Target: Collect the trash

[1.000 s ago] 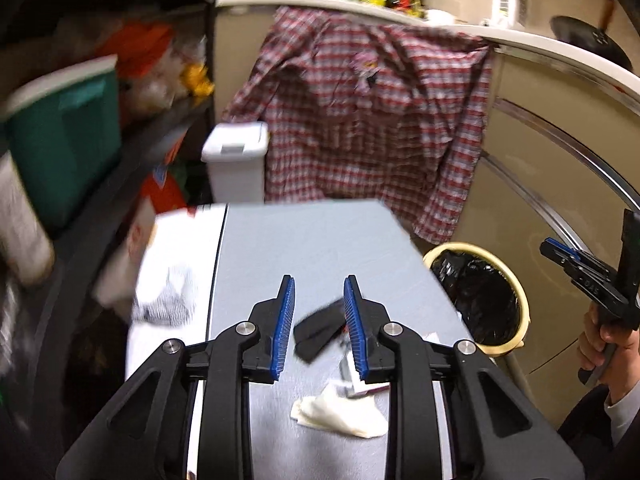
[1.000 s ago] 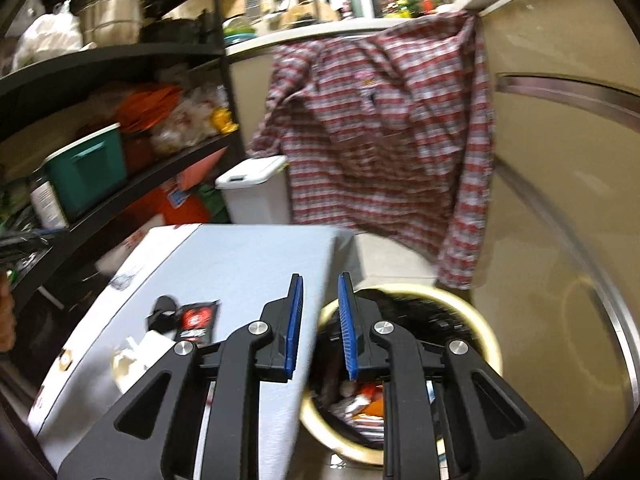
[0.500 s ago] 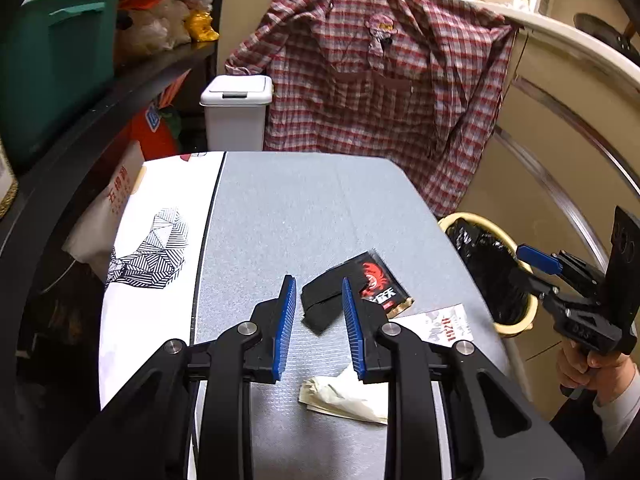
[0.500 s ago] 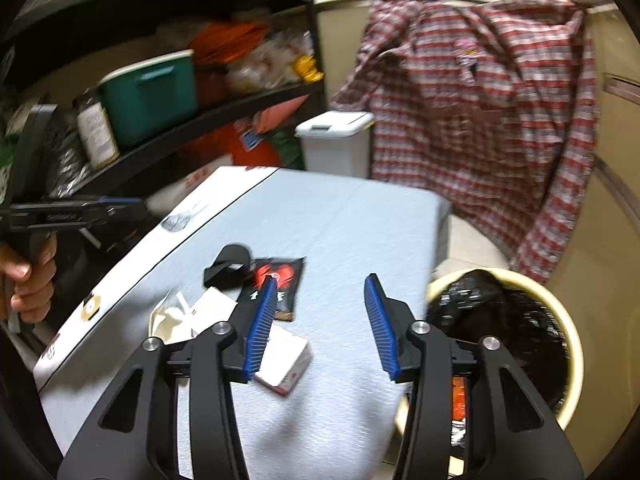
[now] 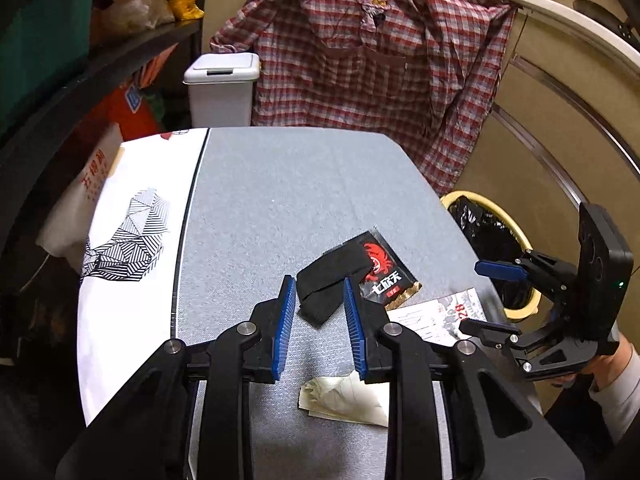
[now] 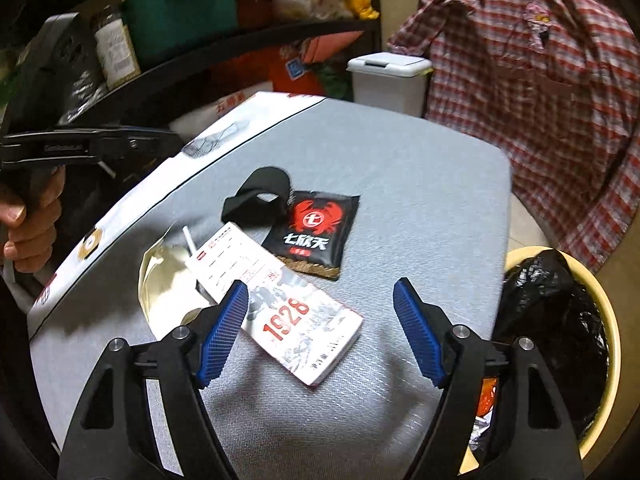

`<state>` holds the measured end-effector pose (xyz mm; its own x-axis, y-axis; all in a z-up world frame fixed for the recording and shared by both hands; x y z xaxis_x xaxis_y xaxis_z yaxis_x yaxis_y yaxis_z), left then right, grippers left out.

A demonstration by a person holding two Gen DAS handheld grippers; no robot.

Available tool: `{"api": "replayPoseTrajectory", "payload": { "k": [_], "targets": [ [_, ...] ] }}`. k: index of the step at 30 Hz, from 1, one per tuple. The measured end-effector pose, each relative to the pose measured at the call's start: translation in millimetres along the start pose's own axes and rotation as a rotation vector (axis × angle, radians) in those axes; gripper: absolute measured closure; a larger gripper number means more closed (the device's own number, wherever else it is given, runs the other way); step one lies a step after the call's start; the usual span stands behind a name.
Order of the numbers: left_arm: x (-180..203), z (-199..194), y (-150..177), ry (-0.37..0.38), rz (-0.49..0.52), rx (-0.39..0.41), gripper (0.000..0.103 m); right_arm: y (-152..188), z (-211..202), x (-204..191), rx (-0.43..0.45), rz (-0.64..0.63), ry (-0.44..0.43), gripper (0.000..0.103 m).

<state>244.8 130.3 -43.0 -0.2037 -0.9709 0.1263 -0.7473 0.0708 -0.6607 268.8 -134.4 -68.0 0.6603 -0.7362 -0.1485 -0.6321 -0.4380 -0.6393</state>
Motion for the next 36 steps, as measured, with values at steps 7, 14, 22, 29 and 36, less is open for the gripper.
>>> {"api": "replayPoseTrajectory", "payload": {
  "k": [7, 14, 22, 29, 36],
  "targets": [
    [0.7, 20.8, 5.7, 0.05, 0.019, -0.052, 0.053, 5.2, 6.2, -6.8, -0.03, -0.051, -0.001, 0.026],
    [5.0, 54.2, 12.0, 0.046, 0.082, -0.122, 0.044, 8.8, 8.5, -10.3, -0.054, -0.076, -0.011, 0.025],
    [1.9, 77.1, 15.1, 0.035, 0.096, -0.167, 0.049, 15.8, 18.4, -17.1, -0.09, -0.136, 0.023, 0.025],
    [3.4, 74.8, 12.9, 0.017, 0.123, -0.165, 0.078, 18.2, 13.9, -17.7, -0.09, -0.158, 0.022, 0.035],
    [-17.0, 55.7, 2.2, -0.017, 0.061, -0.125, 0.079, 15.9, -3.1, -11.5, -0.058, -0.116, 0.026, 0.043]
  ]
}}
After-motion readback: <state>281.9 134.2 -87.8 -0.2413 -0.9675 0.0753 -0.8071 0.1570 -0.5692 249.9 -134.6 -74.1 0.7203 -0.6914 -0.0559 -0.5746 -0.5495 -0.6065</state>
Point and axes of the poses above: each gripper's, at about its wrist camera, not at the fingertips, and z roughly the way its jaws point, x to its right, y to its underside, the point moved 3 cm from there along z, roughly the way its jaws point, and after that the axes turned 7 degrees about z, right-handed, at the moved point
